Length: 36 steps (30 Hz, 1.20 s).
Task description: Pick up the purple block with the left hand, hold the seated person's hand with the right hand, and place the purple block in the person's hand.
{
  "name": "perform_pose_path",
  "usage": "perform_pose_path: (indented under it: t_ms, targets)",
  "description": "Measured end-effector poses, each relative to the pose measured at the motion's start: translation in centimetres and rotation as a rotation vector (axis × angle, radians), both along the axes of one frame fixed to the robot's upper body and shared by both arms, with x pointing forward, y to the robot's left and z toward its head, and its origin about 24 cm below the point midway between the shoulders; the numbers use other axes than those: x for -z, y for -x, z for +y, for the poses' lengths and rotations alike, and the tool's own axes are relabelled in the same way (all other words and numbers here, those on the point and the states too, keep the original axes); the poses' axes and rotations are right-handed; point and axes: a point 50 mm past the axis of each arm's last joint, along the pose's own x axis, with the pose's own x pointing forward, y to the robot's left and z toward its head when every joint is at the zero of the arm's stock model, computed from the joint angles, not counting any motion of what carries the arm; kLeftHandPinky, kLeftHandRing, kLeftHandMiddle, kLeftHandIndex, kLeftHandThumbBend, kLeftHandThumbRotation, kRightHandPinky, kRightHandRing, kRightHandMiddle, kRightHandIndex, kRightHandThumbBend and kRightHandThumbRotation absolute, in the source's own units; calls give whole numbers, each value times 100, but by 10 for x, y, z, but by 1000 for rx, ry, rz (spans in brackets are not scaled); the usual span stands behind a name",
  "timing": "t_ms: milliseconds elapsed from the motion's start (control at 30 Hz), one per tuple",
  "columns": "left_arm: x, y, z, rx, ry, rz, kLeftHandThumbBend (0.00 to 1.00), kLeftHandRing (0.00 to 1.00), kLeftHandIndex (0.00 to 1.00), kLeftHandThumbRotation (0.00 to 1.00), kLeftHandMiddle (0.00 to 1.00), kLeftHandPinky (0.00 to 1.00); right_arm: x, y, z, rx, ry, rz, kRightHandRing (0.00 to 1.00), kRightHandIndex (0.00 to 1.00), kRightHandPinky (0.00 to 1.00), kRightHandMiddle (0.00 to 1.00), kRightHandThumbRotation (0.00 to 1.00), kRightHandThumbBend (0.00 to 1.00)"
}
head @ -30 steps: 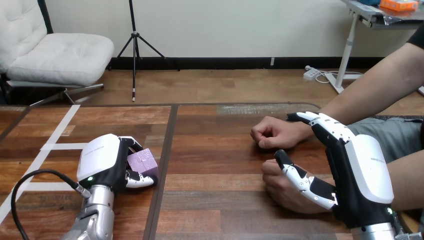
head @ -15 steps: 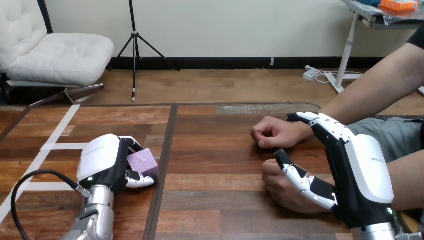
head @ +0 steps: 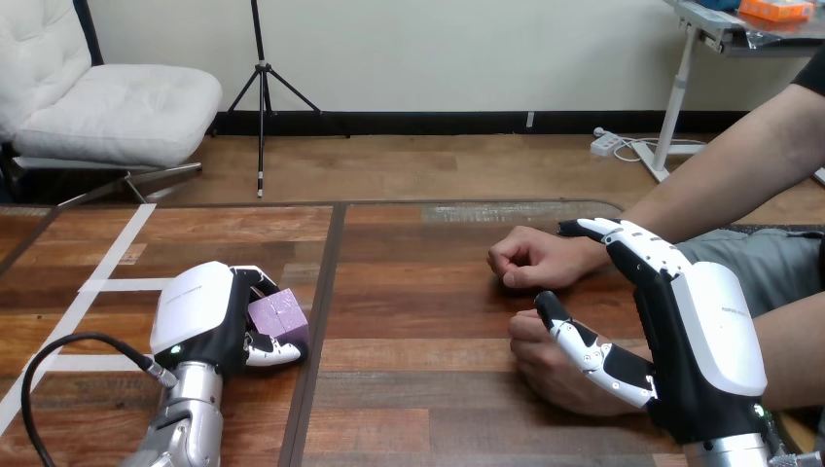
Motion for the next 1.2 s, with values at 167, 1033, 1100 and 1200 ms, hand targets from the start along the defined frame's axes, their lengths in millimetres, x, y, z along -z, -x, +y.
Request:
perform_pose_path:
  t_ms: [167,1033,1100,1200]
  targets:
    - [0,1,-1,3,10,-4,56,46,50,0,51,40,0,0,0,1,2,1,84,76,84,81,50,44]
    - [6,6,-13,-69,392,10,70,39,48,8,45,34,0,0,-1,-3,9,6,85,77,84,81,50,44]
    - [6,7,-12,-73,412,7,71,38,48,8,45,33,0,0,-1,-4,10,7,85,77,84,81,50,44]
    - [7,9,-12,-73,432,4,72,38,48,10,45,33,0,0,-1,-4,11,7,85,77,84,81,49,44]
